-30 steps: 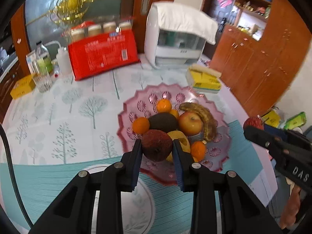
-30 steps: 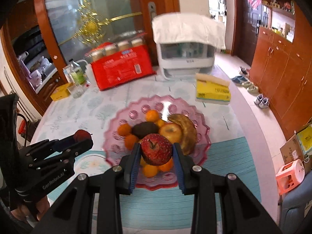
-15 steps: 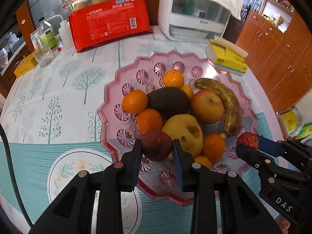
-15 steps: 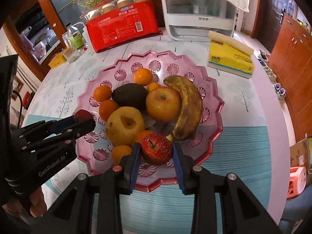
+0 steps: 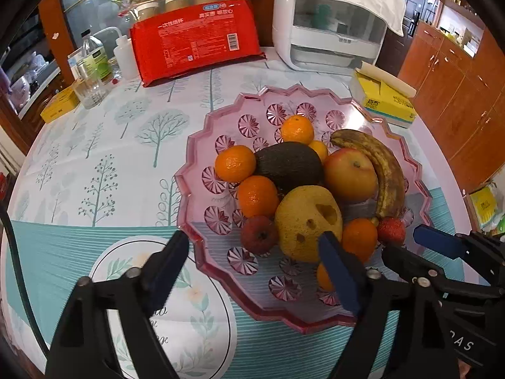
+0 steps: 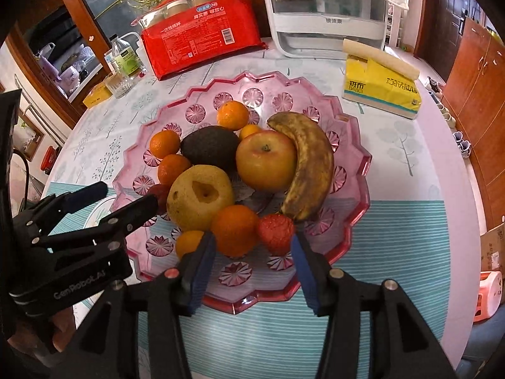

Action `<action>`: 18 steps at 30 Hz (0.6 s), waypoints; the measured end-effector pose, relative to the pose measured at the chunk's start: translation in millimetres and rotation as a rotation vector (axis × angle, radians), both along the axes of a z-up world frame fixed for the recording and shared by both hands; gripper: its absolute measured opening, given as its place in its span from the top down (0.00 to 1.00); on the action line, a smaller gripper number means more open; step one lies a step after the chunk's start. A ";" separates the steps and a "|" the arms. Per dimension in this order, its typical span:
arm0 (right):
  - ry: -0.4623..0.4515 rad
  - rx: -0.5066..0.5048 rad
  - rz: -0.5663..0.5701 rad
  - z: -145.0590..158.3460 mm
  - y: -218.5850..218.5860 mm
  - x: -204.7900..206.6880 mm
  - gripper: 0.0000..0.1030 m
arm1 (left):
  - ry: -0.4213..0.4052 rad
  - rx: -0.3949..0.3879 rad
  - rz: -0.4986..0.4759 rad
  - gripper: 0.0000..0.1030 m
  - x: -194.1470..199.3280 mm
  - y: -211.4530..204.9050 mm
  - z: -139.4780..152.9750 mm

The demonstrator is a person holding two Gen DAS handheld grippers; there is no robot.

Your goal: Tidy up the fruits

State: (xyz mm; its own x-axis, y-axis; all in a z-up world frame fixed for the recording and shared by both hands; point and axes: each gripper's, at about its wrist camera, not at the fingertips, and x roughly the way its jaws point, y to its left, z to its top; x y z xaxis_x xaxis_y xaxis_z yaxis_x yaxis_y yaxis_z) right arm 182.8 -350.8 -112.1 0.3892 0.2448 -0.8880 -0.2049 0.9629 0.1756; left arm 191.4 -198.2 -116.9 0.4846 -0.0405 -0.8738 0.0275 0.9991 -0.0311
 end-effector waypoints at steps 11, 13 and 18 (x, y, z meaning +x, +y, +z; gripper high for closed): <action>-0.033 0.000 -0.003 7.3 8.8 -11.2 0.51 | 0.004 -0.037 0.049 0.06 -15.8 20.4 8.5; -0.040 0.001 -0.011 9.3 10.5 -14.9 0.51 | -0.002 -0.042 0.057 0.06 -20.4 24.6 11.6; -0.063 0.009 -0.031 14.3 14.5 -23.7 0.51 | -0.019 -0.030 0.074 0.06 -34.1 34.4 19.5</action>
State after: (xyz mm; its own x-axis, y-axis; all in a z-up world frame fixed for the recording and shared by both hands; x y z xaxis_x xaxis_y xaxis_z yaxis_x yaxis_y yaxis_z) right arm 159.1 -336.3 -97.8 0.4517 0.2393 -0.8595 -0.1854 0.9675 0.1719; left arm 157.3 -163.7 -97.4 0.5038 -0.0301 -0.8633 -0.0454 0.9971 -0.0613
